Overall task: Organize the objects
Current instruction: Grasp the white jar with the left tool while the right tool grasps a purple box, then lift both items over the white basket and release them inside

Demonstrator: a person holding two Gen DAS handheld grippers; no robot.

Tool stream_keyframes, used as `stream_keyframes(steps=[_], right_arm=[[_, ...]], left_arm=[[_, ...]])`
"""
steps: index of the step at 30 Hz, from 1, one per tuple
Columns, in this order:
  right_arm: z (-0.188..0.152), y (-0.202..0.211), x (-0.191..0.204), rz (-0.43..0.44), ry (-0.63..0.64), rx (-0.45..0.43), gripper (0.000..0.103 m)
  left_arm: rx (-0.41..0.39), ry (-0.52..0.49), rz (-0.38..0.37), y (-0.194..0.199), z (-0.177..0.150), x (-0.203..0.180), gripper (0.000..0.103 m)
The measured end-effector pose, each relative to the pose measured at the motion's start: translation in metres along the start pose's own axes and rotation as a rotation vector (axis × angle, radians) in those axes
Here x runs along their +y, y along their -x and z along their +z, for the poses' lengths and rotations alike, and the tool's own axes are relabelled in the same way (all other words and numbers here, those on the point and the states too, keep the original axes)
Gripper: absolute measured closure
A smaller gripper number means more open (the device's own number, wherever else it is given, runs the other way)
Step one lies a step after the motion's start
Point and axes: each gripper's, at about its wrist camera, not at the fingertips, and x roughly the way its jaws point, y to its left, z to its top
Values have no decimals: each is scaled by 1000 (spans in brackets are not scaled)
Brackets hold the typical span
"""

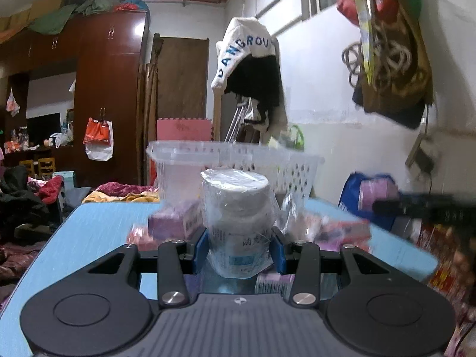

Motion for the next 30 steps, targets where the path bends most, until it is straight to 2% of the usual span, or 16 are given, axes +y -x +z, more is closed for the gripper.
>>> stream_keyframes(steps=[3,8,11,13,15,18,19,20,22,26,30], right_arm=[[17,-7,6,1,52,-10,32],[74,-38,13,15,93,-46,32],[103,-72,11,-52,125,-27,32],[114,-96,2,-29,85,21,32],[117,-118,-5,-22,54,65,32],[113,-144,-5,-60,85,127,31],[111,-150,-5,-64,91,150,29],[110,-156,-4,-64,98,180,25],[107,-157,-3,-81,108,191,7],[105,-126,-1,-52,92,146,1],[93,-80,-4,6,65,104,0]], left_arm=[[-17,9,-16,-6,23,2,56],[-36,17,-25,-38,86,6,56],[21,24,6,-83,121,8,56],[84,49,33,-115,133,14,56],[136,80,50,-141,136,20,56],[190,70,68,-165,133,20,55],[184,62,78,-167,131,20,53],[179,51,96,-169,131,19,37],[185,53,125,-171,132,22,21],[138,33,115,-150,134,23,21],[67,11,91,-100,120,21,20]])
